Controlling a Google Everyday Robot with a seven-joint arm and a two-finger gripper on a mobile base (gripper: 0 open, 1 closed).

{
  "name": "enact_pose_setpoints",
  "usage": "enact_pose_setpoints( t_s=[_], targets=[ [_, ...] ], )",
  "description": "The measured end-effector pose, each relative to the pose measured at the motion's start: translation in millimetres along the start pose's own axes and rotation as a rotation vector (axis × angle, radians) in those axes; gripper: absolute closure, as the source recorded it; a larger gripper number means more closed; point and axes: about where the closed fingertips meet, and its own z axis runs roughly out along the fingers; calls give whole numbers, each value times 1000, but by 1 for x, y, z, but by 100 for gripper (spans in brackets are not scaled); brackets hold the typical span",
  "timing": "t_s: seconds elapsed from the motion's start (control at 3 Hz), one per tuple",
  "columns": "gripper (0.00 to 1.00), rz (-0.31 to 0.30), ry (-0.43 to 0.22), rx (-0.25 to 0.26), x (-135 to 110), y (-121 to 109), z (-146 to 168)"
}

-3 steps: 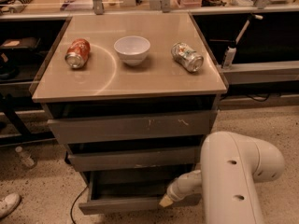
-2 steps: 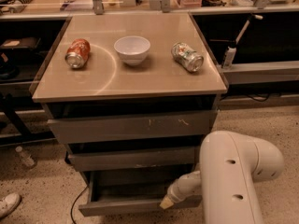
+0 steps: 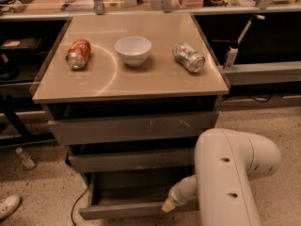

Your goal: Open bottom drawer

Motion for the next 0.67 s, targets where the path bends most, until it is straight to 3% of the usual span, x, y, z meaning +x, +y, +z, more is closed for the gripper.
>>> enact_pose_setpoints(
  t_s=[0.67],
  targets=[
    [100,6,11,-10,7,8,-2]
  ],
)
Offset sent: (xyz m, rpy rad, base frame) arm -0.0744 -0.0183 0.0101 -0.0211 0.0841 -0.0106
